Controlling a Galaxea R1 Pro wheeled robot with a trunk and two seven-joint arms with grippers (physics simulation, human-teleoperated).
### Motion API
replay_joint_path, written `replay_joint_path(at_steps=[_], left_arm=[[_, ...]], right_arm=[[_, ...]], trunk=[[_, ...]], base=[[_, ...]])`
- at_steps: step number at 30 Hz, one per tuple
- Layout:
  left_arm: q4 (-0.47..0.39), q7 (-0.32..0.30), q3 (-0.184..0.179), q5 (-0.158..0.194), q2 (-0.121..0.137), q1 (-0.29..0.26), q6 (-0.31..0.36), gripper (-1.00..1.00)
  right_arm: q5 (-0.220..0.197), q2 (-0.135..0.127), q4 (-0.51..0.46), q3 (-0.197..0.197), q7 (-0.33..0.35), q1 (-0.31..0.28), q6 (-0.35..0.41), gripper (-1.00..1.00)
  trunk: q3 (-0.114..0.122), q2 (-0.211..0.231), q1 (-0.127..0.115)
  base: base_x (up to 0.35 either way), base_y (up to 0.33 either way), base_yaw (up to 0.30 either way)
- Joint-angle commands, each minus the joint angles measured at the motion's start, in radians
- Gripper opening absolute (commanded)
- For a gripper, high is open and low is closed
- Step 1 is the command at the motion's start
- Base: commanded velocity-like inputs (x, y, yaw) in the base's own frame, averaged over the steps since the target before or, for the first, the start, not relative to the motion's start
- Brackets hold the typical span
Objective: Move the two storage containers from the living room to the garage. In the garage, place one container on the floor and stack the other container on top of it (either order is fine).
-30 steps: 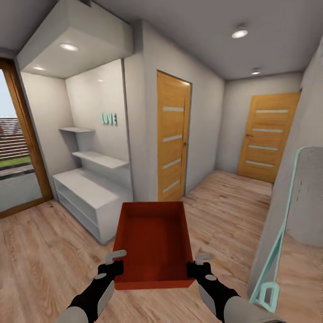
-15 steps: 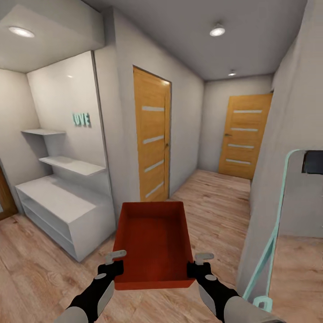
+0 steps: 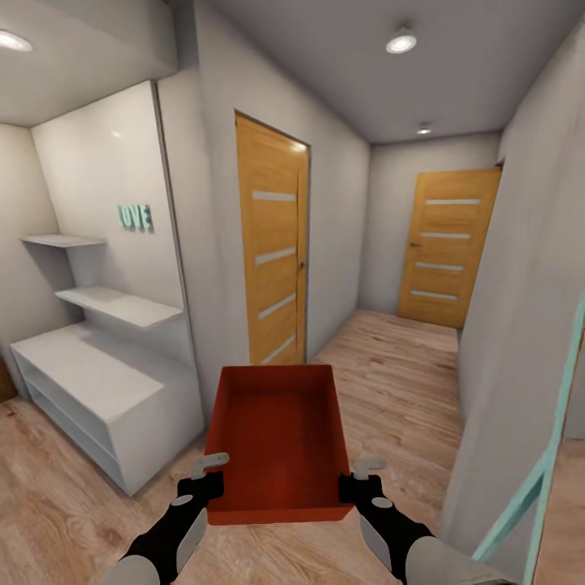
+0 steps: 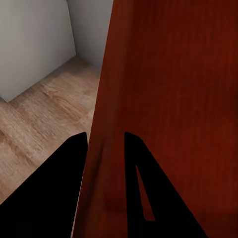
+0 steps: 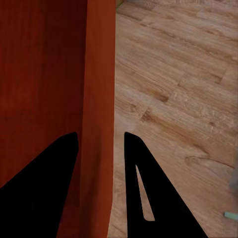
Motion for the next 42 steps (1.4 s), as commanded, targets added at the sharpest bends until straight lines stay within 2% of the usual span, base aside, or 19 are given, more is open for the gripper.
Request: replay_joint_path(at_steps=[1,8,24,42], left_arm=[[-0.005,0.005,0.016,-0.009,0.018,-0.001,0.001,-1.0],[-0.005,0.005,0.016,-0.009,0.018,-0.001,0.001,-1.0],[-0.005,0.005,0.016,-0.009,0.018,-0.001,0.001,-1.0],[-0.005,0.005,0.016,-0.009,0.018,-0.001,0.001,-1.0]], right_arm=[[-0.01,-0.009,0.004,-0.009,-0.008,0.0,-0.004,-1.0],[-0.01,-0.009,0.004,-0.009,-0.009,0.0,-0.004,-1.0],[-0.01,-0.009,0.004,-0.009,-0.009,0.0,-0.003,-1.0],[-0.01,-0.009,0.004,-0.009,-0.008,0.0,-0.002,-1.0]], trunk=[[0.0,-0.001,0.001],[0.0,-0.001,0.001],[0.0,-0.001,0.001],[0.0,-0.001,0.001]], base=[[0.322,0.0,0.0],[0.322,0.0,-0.052],[0.322,0.0,-0.227],[0.322,0.0,-0.008]])
